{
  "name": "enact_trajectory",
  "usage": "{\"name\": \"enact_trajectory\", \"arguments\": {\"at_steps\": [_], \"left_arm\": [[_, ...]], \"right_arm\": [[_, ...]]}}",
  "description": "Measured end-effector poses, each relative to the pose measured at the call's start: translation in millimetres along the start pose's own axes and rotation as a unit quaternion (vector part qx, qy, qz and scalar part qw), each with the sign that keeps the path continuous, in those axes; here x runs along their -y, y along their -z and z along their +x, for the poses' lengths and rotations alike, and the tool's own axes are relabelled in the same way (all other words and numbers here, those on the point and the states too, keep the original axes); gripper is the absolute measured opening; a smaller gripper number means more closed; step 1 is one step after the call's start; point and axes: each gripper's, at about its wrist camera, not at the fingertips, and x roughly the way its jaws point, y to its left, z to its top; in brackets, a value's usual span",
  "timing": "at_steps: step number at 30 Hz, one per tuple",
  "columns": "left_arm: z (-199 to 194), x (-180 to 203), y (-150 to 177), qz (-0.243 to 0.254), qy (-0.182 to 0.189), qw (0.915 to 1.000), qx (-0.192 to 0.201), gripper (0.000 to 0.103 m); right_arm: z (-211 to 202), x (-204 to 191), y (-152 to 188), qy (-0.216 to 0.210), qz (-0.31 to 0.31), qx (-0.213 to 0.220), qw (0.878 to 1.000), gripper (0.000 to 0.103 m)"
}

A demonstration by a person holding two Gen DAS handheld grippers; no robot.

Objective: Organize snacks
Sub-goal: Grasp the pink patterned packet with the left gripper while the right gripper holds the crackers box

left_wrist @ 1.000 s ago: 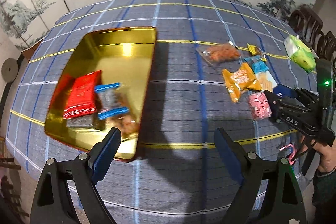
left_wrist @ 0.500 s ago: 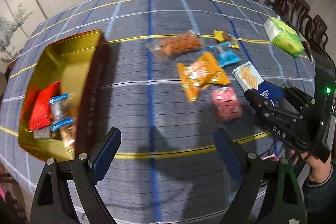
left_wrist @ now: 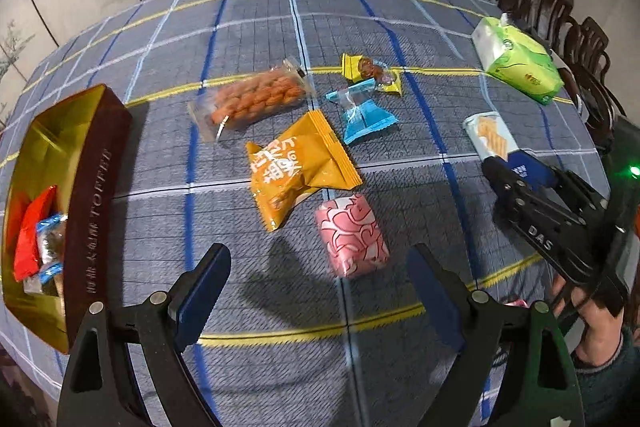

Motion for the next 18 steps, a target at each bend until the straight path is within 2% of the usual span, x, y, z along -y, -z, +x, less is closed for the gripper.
{"name": "enact_trajectory", "arguments": {"at_steps": [5, 13, 18], "left_arm": [[16.1, 4.9, -6.5, -0.01, -0.004, 0.9998, -0.015, 0.084], [33.1, 7.7, -13.0, -0.02, -0.004, 0.9992, -0.036, 0.067], [39.5, 10.8, -12.9, -0.01, -0.002, 0.9989, -0.046, 0.067]], "right_arm": [[0.3, 3.0, 0.8, 0.0, 0.004, 0.0, 1.0, 0.051], [1.4, 4.4, 0.3, -0.009, 0.01, 0.001, 1.0, 0.051], [1.5, 4.4, 0.5, -0.01, 0.01, 0.001, 1.0, 0.052]]}}
